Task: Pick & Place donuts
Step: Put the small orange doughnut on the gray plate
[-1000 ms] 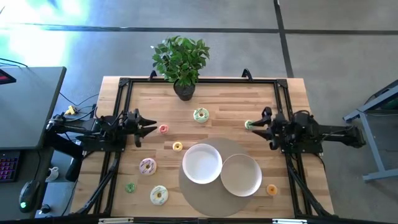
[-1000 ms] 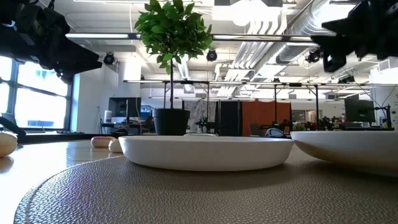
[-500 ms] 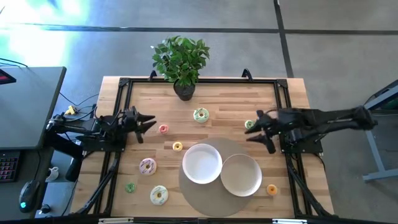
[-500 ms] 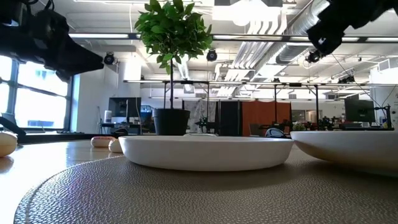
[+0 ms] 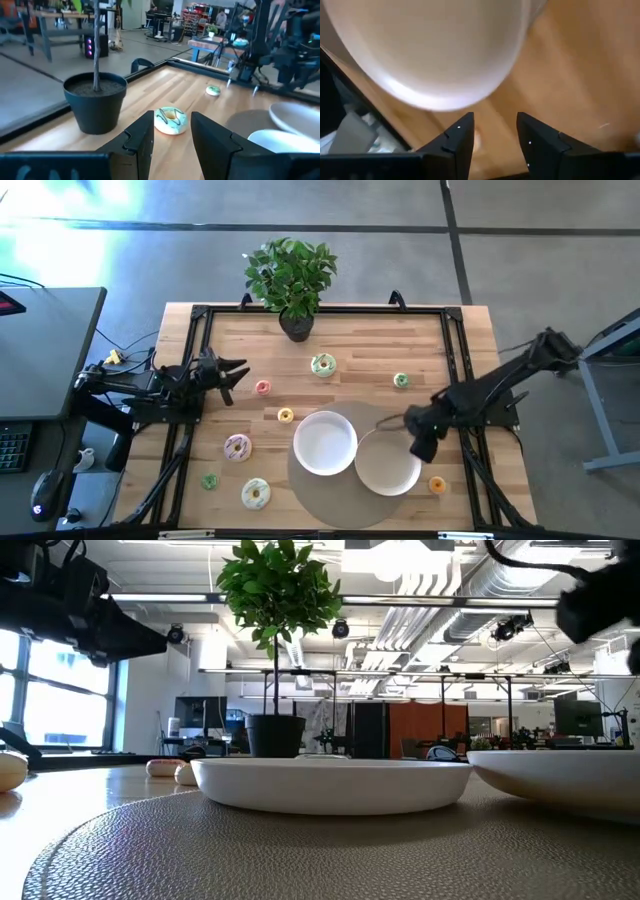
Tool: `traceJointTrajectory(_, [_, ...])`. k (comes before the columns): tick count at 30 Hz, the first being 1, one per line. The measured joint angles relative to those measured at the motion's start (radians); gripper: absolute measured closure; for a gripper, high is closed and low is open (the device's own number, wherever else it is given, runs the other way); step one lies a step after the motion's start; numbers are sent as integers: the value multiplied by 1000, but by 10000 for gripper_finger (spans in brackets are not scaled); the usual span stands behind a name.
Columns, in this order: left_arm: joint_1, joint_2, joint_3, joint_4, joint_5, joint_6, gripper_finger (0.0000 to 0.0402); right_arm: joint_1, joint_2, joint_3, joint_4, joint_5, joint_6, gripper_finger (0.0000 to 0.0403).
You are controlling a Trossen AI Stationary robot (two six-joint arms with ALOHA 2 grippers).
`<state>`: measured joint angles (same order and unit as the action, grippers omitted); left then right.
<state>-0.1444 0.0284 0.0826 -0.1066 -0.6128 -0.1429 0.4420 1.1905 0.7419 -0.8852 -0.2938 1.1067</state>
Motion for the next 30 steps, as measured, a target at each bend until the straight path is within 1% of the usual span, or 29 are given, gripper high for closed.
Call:
traceJointTrajectory(4, [0,0,0,3,0,127,273,94,91,-4,104,-49,163,262])
traceJointTrajectory(9, [0,0,0,31,-2,300,273,197,161,-4,266,-55,359,262])
traceJointTrajectory(12, [0,0,0,151,-7,473,273,263,190,-4,295,-55,453,262])
traceJointTrajectory(14, [0,0,0,245,-7,549,273,304,207,-4,288,-52,508,262])
traceJointTrajectory(16, [0,0,0,344,-8,566,273,337,220,-4,288,-26,529,263])
traceJointTrajectory(19, [0,0,0,474,-8,566,273,371,228,-4,287,47,565,263])
traceJointTrajectory(21, [0,0,0,526,-8,561,273,384,229,-4,282,59,600,263])
traceJointTrajectory(25, [0,0,0,517,-8,557,273,416,229,-4,282,16,669,263])
traceJointTrajectory(27, [0,0,0,493,-8,556,273,433,229,-4,281,23,698,263])
traceJointTrajectory(30, [0,0,0,456,-8,537,273,457,229,-4,261,64,712,263])
